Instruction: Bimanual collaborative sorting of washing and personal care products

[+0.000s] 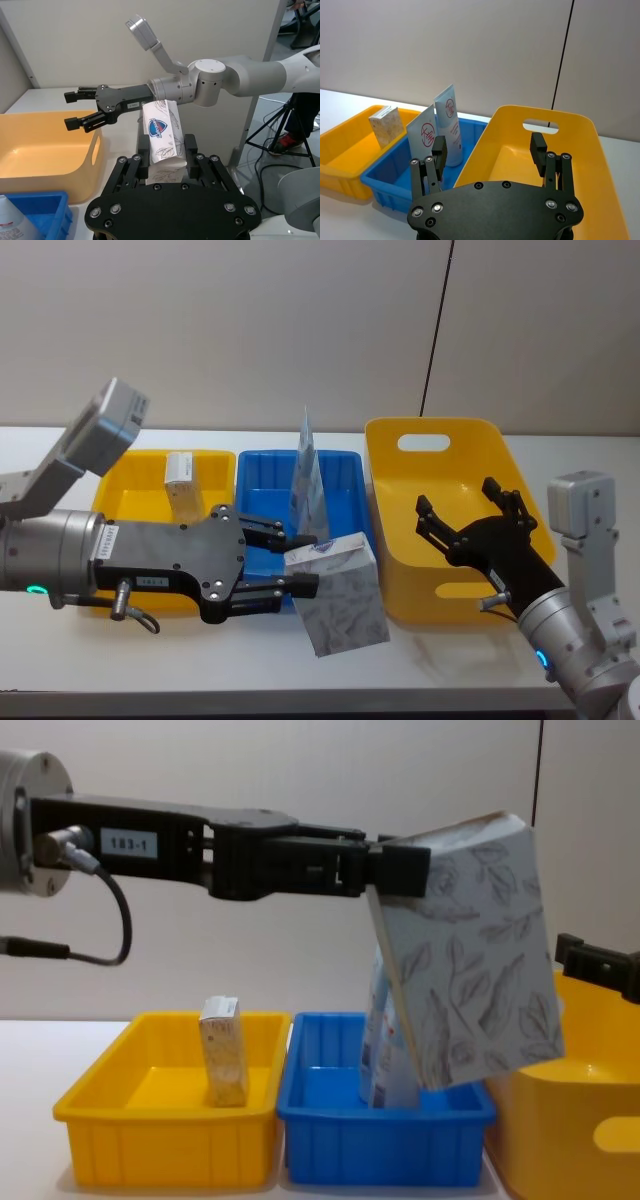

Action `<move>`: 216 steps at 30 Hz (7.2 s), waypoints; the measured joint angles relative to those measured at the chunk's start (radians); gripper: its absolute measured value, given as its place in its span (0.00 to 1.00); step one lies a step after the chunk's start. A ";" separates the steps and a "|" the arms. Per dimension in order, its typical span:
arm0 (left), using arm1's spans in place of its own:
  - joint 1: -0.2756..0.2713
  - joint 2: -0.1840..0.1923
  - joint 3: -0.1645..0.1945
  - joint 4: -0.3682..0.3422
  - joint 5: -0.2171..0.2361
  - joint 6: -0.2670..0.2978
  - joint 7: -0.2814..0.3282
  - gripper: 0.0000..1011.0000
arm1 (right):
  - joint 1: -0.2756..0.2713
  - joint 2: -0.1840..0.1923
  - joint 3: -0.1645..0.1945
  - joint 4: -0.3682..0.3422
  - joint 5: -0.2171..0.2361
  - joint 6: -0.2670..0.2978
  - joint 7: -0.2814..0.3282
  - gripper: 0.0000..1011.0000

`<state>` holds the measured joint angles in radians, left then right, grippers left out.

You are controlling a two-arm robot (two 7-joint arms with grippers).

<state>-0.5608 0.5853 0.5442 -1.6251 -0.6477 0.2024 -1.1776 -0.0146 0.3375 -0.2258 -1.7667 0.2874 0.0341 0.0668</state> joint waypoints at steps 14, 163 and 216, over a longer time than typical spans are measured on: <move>-0.008 -0.013 0.033 0.037 0.016 -0.023 0.012 0.37 | 0.000 0.000 0.000 0.000 0.000 0.000 0.000 0.99; -0.016 -0.002 0.055 0.035 0.008 -0.029 0.037 0.37 | 0.276 0.445 -0.182 0.049 0.244 0.070 0.934 0.99; -0.016 -0.002 0.055 0.035 0.008 -0.029 0.039 0.46 | 0.363 0.373 -0.267 0.111 0.217 0.077 0.917 0.36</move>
<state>-0.5773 0.5837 0.5992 -1.5898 -0.6397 0.1732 -1.1390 0.3485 0.7108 -0.4930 -1.6558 0.5043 0.1113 0.9835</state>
